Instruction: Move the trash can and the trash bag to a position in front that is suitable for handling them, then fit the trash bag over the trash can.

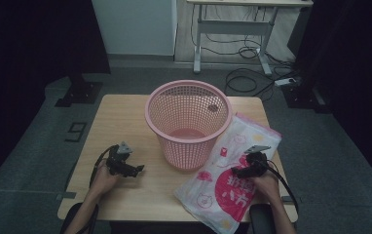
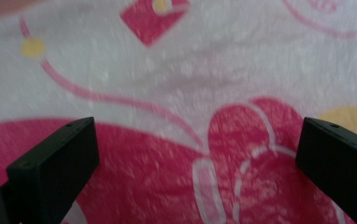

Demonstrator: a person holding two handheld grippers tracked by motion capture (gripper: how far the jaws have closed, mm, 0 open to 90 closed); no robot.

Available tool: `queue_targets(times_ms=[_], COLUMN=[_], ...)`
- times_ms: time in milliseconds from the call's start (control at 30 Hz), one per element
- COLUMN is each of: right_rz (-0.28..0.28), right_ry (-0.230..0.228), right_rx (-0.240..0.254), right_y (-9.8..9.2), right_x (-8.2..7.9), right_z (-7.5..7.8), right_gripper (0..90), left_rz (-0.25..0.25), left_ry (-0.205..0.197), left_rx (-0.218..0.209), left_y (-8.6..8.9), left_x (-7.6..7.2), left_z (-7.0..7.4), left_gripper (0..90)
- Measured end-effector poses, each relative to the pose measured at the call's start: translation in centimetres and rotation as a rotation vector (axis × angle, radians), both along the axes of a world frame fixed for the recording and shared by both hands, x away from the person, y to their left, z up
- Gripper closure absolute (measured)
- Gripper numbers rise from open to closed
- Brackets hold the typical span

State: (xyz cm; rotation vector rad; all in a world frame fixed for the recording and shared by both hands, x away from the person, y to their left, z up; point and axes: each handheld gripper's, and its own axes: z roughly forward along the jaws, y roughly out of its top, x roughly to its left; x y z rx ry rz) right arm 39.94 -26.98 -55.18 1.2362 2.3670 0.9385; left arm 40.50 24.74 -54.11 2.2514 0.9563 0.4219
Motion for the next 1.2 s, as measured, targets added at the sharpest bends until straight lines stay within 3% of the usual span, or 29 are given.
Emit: queue_targets(times_ms=[100, 233, 300, 400, 733, 1000, 1200], right_rz=[0.002, -0.027, -0.049, -0.073, -0.075, -0.065, 0.005], right_ry=[-0.057, -0.065, -0.064, -0.066, -0.065, -0.041, -0.009], right_rx=[0.015, 0.018, 0.017, 0.016, 0.016, 0.021, 0.007], right_y=[-0.5, -0.9, -1.1, -1.3, -1.3, -1.2, 0.7], right_x=[-0.7, -1.3, -1.6, -2.0, -2.1, -2.0, -2.3], right_z=[-0.5, -0.6, -0.6, -0.6, -0.6, -0.3, 1.2], right_gripper=[0.0, 0.0, 0.0, 0.0, 0.0, 0.0, 0.0], left_rz=[0.000, 0.007, 0.013, 0.015, 0.022, 0.027, 0.030], left_ry=[0.005, 0.018, 0.043, 0.043, 0.043, 0.043, 0.043], left_rx=[0.013, -0.009, -0.023, -0.022, -0.023, -0.024, -0.024], left_y=[0.0, 0.3, 0.4, 0.4, 0.4, 0.3, 0.3], left_x=[0.0, 0.0, 0.1, 0.1, 0.0, 0.0, 0.0], left_z=[-0.4, -0.7, -0.7, -0.7, -0.7, -0.7, -0.7], left_gripper=[0.0, 0.0, 0.0, 0.0, 0.0, 0.0, 0.0])
